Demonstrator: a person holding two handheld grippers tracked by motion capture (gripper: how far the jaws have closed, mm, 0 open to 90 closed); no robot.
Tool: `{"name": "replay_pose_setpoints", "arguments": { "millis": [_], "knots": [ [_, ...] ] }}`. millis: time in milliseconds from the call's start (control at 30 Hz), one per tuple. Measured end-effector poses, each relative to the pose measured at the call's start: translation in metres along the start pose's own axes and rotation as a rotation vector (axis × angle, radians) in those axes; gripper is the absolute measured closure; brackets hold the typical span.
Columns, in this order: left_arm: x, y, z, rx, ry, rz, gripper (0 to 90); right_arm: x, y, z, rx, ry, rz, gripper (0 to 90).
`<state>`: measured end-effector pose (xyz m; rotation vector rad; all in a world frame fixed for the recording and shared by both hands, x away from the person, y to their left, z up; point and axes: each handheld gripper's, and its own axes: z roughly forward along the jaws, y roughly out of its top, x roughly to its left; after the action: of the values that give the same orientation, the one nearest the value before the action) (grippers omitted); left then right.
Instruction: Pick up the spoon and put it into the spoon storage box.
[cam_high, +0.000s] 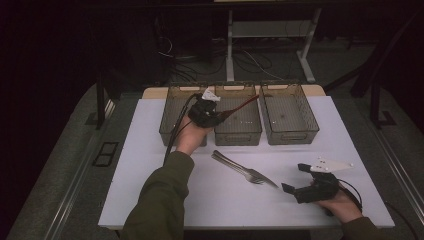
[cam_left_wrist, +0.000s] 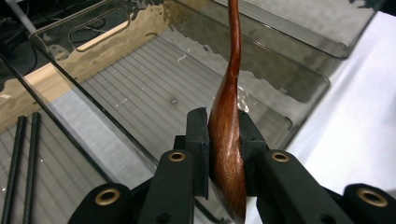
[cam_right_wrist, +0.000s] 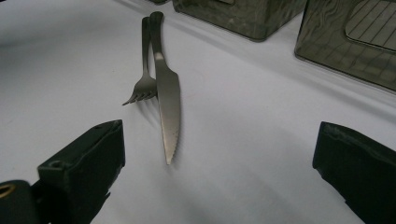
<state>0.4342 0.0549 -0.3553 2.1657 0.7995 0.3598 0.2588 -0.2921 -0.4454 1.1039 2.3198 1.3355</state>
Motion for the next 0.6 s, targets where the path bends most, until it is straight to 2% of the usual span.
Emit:
{"name": "replay_pose_setpoints", "arguments": {
  "millis": [33,133,200,267,300,333,600],
  "knots": [
    [0.001,0.001,0.002,0.009,0.002,0.012,78.2,0.0,0.0,0.0,0.0,0.001,0.001,1.8],
    [0.0,0.001,0.011,0.025,0.012,0.003,78.2,0.0,0.0,-0.001,-0.001,0.002,0.002,1.8],
    [-0.002,-0.001,0.017,0.026,0.017,-0.019,78.1,0.0,0.0,-0.001,-0.001,0.002,0.001,1.8],
    [0.001,-0.002,0.02,0.063,0.025,0.003,78.1,0.0,0.0,-0.001,-0.002,0.003,0.001,1.8],
    [0.0,-0.003,0.023,0.062,0.029,-0.013,78.1,0.0,0.0,-0.001,-0.002,0.001,0.002,1.8],
    [0.002,-0.004,0.023,0.081,0.034,-0.006,78.1,0.0,0.0,-0.001,-0.003,0.002,0.002,1.8],
    [0.002,-0.008,0.03,0.114,0.044,-0.034,78.0,0.0,0.0,-0.001,-0.003,0.002,0.003,1.8]
  ]
}}
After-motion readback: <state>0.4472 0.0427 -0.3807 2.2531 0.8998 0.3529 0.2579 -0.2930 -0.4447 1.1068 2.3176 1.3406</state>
